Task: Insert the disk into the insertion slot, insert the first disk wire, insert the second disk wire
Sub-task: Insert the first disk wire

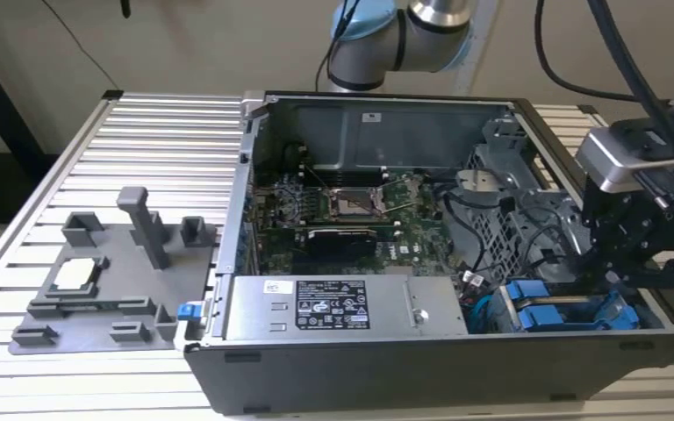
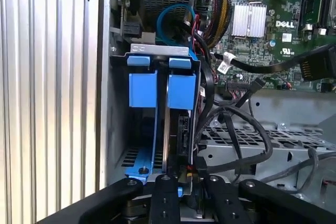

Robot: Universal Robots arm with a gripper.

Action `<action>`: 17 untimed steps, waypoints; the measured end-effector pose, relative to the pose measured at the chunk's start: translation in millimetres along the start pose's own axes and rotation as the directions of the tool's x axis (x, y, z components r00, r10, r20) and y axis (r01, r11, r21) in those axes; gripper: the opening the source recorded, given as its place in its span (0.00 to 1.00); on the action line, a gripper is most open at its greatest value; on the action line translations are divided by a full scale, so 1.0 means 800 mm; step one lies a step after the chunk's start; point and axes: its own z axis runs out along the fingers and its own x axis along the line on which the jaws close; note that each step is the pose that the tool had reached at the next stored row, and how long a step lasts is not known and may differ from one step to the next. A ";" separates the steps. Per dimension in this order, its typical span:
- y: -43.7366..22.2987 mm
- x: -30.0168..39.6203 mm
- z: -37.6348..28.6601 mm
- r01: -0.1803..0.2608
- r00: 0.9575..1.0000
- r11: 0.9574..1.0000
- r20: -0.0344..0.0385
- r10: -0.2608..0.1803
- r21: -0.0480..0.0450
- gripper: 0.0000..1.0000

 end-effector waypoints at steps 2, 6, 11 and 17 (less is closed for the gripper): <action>-0.0003 -0.0002 -0.0063 0.000 1.000 1.000 0.000 0.000 0.000 0.26; -0.0010 -0.0006 -0.0191 0.000 1.000 1.000 0.000 0.000 0.000 0.26; -0.0017 -0.0011 -0.0351 0.000 1.000 1.000 0.000 0.000 0.000 0.26; -0.0020 -0.0013 -0.0411 0.000 1.000 1.000 0.000 0.000 0.000 0.26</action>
